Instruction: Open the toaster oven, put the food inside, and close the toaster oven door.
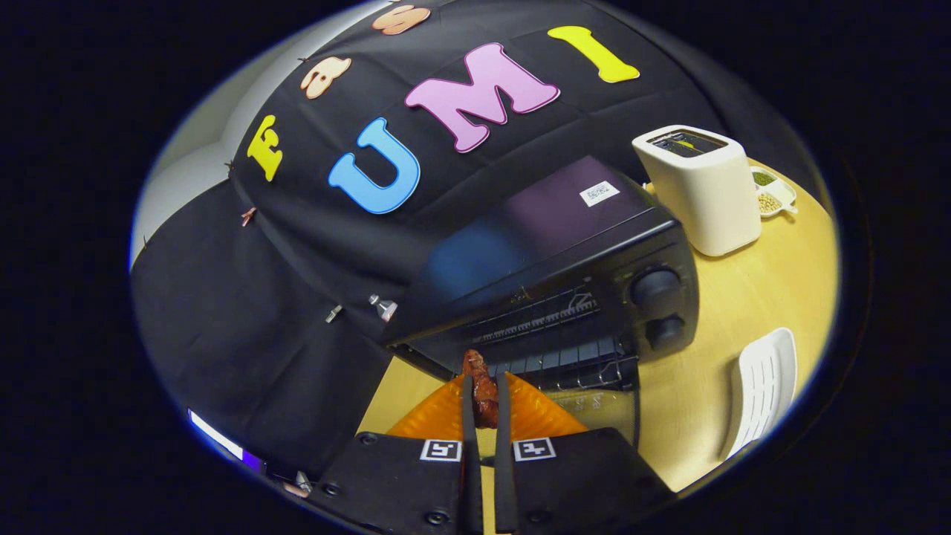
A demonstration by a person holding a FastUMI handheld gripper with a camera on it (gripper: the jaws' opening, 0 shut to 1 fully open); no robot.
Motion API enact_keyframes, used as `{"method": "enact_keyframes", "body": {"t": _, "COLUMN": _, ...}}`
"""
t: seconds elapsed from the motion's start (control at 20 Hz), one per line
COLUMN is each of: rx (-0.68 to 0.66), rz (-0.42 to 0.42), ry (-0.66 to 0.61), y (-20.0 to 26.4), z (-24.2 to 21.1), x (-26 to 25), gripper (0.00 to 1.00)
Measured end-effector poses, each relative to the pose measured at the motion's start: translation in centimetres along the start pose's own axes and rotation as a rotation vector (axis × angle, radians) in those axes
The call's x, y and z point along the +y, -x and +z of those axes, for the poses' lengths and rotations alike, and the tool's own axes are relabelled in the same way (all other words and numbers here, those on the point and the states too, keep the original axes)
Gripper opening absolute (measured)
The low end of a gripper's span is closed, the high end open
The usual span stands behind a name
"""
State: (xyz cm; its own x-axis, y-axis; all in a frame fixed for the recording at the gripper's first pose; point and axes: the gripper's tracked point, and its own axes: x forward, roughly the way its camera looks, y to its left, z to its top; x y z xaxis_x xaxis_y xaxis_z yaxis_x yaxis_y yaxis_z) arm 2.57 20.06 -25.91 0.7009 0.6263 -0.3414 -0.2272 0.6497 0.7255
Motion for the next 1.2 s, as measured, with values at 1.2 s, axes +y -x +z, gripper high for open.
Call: {"method": "enact_keyframes", "body": {"t": 1.2, "rx": -0.110, "rz": -0.191, "ry": 0.192, "y": -6.0, "z": 1.8, "x": -5.8, "gripper": 0.50}}
